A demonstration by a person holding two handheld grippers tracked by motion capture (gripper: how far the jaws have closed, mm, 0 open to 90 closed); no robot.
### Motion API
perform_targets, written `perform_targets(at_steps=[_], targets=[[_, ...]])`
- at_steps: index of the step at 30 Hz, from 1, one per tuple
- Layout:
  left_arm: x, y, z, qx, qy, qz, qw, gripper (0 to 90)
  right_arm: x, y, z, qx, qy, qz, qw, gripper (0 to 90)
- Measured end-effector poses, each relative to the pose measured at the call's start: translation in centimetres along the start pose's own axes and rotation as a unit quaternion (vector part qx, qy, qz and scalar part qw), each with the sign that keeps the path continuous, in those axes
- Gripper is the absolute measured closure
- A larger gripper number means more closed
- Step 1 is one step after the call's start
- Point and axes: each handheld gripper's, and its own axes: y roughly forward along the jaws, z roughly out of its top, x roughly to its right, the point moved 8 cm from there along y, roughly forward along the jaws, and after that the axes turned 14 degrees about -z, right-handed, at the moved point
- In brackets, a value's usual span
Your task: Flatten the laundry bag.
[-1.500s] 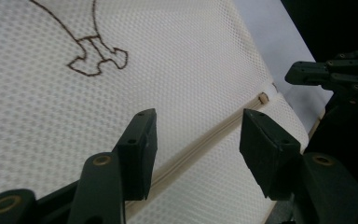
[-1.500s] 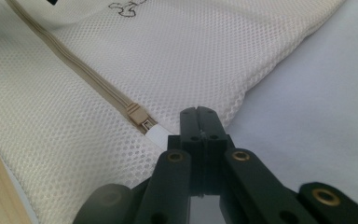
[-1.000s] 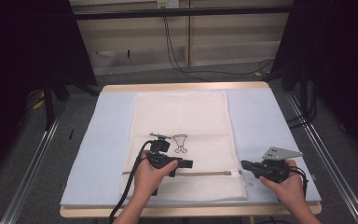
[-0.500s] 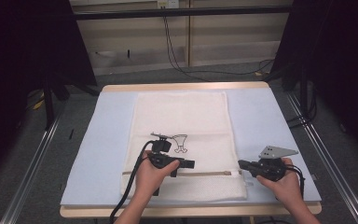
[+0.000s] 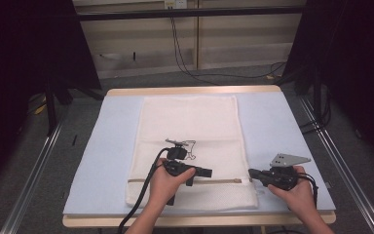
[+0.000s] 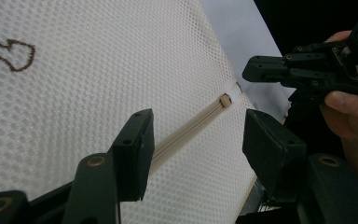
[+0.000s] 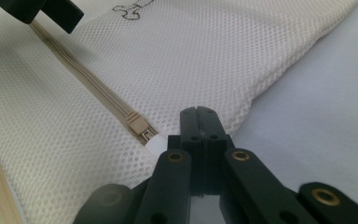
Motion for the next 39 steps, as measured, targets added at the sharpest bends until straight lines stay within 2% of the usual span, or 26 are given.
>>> perform_targets(at_steps=[4, 5, 9, 10, 11, 13, 15, 18, 24, 26, 27, 28, 29, 33, 35, 39], targets=[[0.1, 0.6, -0.1, -0.016, 0.008, -0.001, 0.9998, 44.2, -0.1, -0.1, -0.3, -0.003, 0.000, 0.001, 1.0000, 90.0], [0.3, 0.9, 0.0, -0.007, -0.004, -0.006, 1.0000, 44.4, -0.1, -0.1, -0.3, -0.001, -0.001, 0.001, 1.0000, 90.0], [0.6, 1.6, -0.1, -0.011, -0.011, -0.011, 0.9998, 45.9, -0.4, 0.0, -0.3, -0.004, -0.008, 0.005, 0.9999, 90.0], [0.4, 1.6, -0.3, -0.025, 0.001, -0.010, 0.9996, 46.6, -0.5, 0.1, -0.3, -0.004, -0.009, 0.006, 0.9999, 90.0], [0.4, 1.7, -0.3, -0.027, 0.001, -0.009, 0.9996, 47.5, -0.5, 0.1, -0.3, -0.005, -0.010, 0.006, 0.9999, 90.0], [0.6, 2.1, -0.1, -0.016, -0.008, -0.013, 0.9998, 48.1, -0.6, 0.2, -0.4, -0.008, -0.013, 0.008, 0.9999, 90.0], [0.5, 2.3, -0.3, -0.029, -0.002, -0.013, 0.9995, 48.5, -0.7, 0.3, -0.5, -0.009, -0.018, 0.005, 0.9998, 90.0], [0.9, 2.9, -0.2, -0.020, -0.014, -0.025, 0.9994, 50.2, -0.7, 0.2, -0.6, -0.009, -0.021, 0.003, 0.9997, 90.0], [0.9, 3.8, -0.4, -0.033, -0.008, -0.023, 0.9991, 52.8, -0.6, 0.2, -0.6, -0.013, -0.022, 0.001, 0.9997, 90.0], [1.0, 4.0, -0.4, -0.031, -0.015, -0.023, 0.9991, 54.3, -0.6, 0.4, -0.7, -0.015, -0.026, 0.001, 0.9995, 90.0], [1.1, 4.4, -0.5, -0.042, -0.014, -0.028, 0.9986, 54.7, -0.7, 0.5, -0.7, -0.017, -0.026, 0.000, 0.9995, 90.0], [1.0, 4.4, -0.5, -0.047, -0.009, -0.022, 0.9986, 54.8, -0.7, 0.6, -0.8, -0.018, -0.027, -0.001, 0.9995, 90.0], [1.2, 4.8, -0.4, -0.036, -0.023, -0.028, 0.9987, 55.1, -0.7, 0.6, -0.8, -0.019, -0.026, 0.000, 0.9995, 90.0], [0.9, 5.2, -0.3, -0.039, -0.017, -0.025, 0.9988, 56.4, -0.6, 0.6, -1.0, -0.020, -0.026, 0.000, 0.9995, 90.0], [0.9, 5.3, -0.4, -0.046, -0.018, -0.025, 0.9985, 58.6, -0.6, 0.6, -1.0, -0.020, -0.019, -0.001, 0.9996, 90.0], [1.2, 5.6, -0.1, -0.041, -0.022, -0.032, 0.9984, 58.5, -0.6, 0.7, -1.1, -0.025, -0.023, 0.000, 0.9994, 90.0]])
